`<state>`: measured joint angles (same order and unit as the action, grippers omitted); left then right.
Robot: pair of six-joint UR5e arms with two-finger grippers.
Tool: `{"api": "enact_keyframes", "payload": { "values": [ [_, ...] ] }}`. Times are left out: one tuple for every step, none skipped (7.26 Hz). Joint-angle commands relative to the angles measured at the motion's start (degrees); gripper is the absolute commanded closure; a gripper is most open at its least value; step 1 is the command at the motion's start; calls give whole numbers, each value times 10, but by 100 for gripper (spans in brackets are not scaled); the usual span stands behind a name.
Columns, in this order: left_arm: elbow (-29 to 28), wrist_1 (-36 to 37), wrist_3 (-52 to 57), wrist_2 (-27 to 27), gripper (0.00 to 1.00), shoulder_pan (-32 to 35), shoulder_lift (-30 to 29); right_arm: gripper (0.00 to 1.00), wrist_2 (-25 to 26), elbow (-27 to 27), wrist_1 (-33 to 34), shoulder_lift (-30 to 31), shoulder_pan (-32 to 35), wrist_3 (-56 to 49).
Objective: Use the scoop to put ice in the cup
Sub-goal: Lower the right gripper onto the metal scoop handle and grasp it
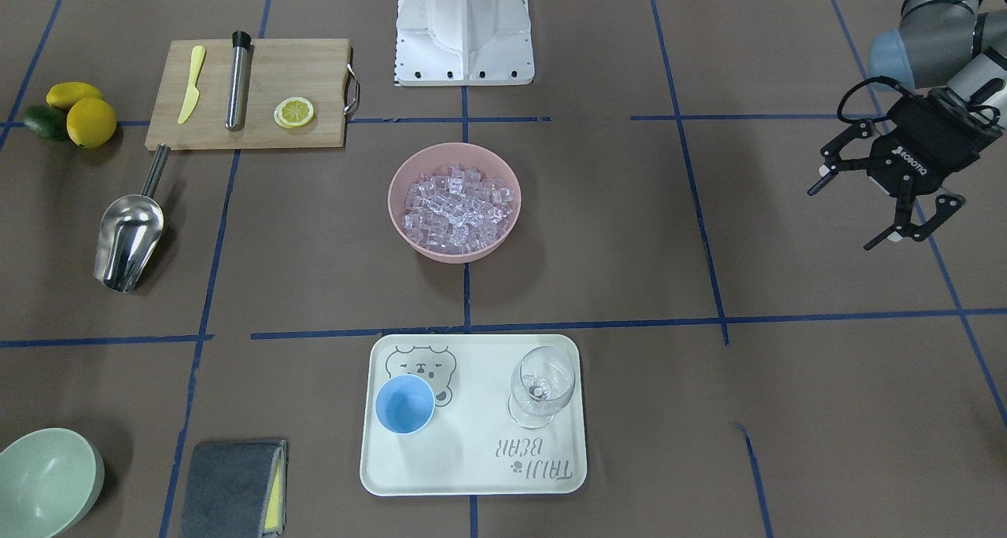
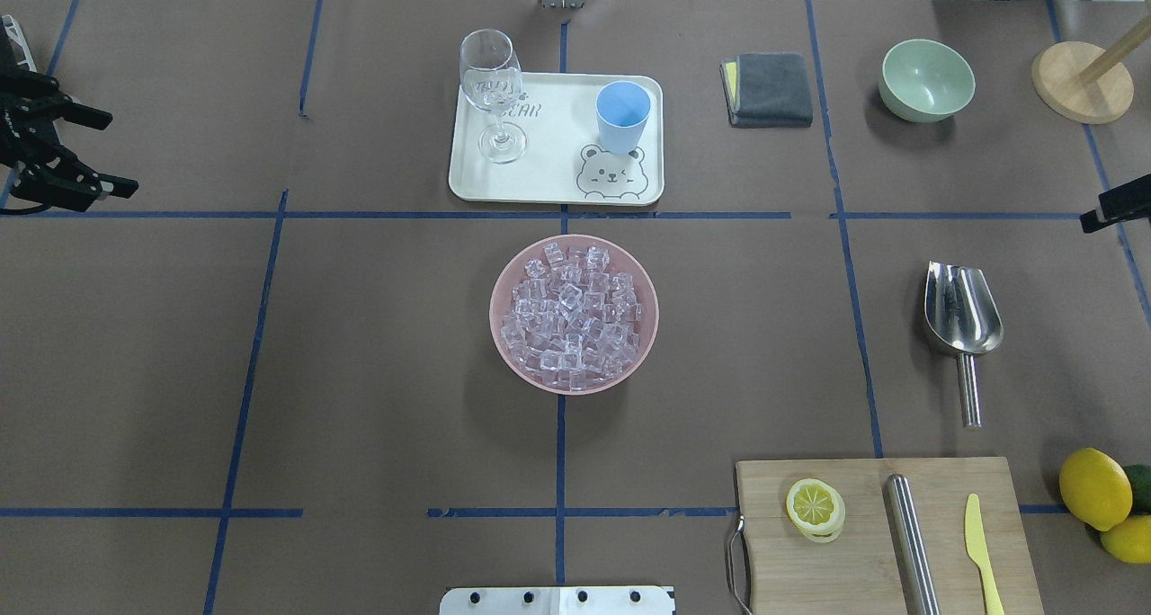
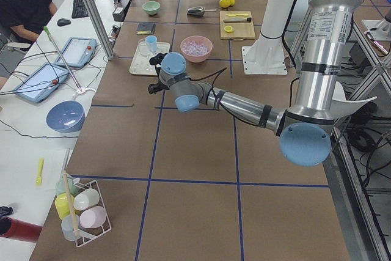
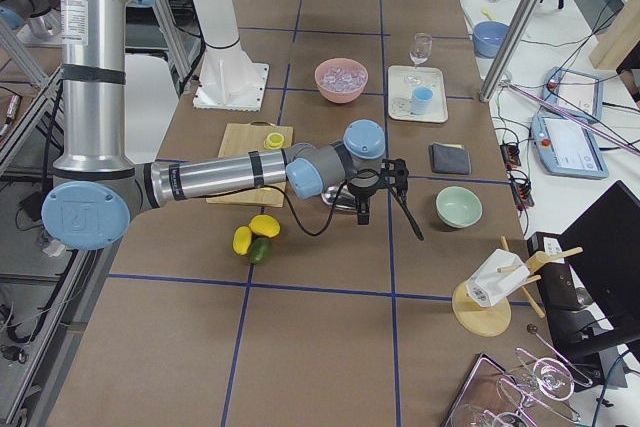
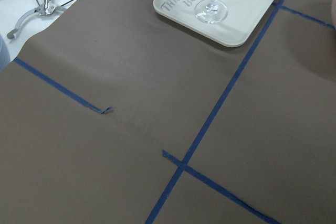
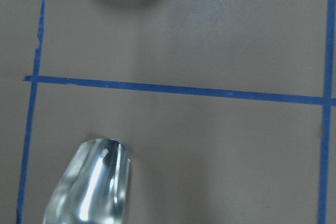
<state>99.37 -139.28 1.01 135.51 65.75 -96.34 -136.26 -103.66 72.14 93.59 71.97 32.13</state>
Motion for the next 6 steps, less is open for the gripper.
{"api": "enact_keyframes", "payload": {
  "values": [
    [-21,-81,0,-2,0,-30,-1,0,32,-67,-17,28,-82,150],
    [-24,-98,0,-5,0,-56,-2,0,54,-100,-17,34,-127,211],
    [-23,-98,-2,-5,0,-60,-8,0,97,-117,-19,36,-180,272],
    [-24,-98,-3,-5,0,-62,-10,0,134,-117,-22,48,-237,291],
    [-24,-98,-6,-4,0,-62,-10,0,184,-116,-24,51,-294,331],
    [-25,-98,-6,-4,0,-63,-10,0,185,-113,-53,78,-316,341]
  ]
}}
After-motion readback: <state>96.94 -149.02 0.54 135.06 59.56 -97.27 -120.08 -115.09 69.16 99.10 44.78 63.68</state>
